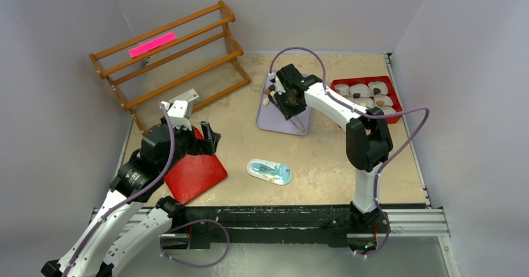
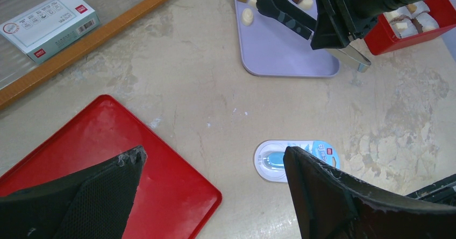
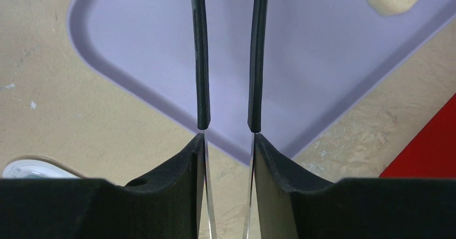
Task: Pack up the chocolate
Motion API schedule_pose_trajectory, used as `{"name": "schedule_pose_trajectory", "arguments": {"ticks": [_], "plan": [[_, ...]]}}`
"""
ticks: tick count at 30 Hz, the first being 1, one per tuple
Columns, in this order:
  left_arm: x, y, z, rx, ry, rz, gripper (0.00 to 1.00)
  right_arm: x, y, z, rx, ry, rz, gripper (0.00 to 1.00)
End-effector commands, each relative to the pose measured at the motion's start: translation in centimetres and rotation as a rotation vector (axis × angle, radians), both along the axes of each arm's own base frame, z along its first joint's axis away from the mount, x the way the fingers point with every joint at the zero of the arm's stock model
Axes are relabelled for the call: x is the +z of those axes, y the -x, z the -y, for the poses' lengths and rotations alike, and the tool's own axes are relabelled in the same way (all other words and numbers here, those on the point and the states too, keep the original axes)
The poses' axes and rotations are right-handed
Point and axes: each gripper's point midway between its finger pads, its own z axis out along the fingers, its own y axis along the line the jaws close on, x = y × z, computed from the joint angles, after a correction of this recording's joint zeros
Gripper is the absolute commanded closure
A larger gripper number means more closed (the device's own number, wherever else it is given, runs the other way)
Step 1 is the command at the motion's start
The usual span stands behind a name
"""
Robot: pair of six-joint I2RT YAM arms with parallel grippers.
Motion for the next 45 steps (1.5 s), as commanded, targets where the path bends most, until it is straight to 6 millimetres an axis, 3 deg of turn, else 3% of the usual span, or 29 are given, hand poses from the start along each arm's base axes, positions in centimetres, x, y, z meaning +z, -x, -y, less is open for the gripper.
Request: {"name": "schedule_pose_trajectory", "arguments": {"ticks": [1, 14, 32, 35, 45], "plan": [[1.0, 0.0, 0.1, -0.006, 0.01, 0.024, 0.0, 1.4, -1.8, -0.3, -0.001, 0.001, 0.042, 0.62], [0.9, 0.0, 0.1, -0.006, 0.008, 0.022, 0.0, 0.0, -4.1, 0.6, 0.002, -0.007, 0.028, 0.57], [0.9, -0.1, 0.1, -0.001, 0.006, 0.021, 0.0, -0.6, -5.6, -0.5, 0.063, -0.027, 0.016, 0.6], [0.9, -0.1, 0.0, 0.0, 0.006, 0.023, 0.0, -0.7, -5.3, -0.3, 0.059, -0.015, 0.005, 0.68], [1.0, -0.1, 0.0, -0.001, 0.007, 0.023, 0.0, 0.2, -3.4, 0.9, 0.028, -0.006, -0.011, 0.69]]}}
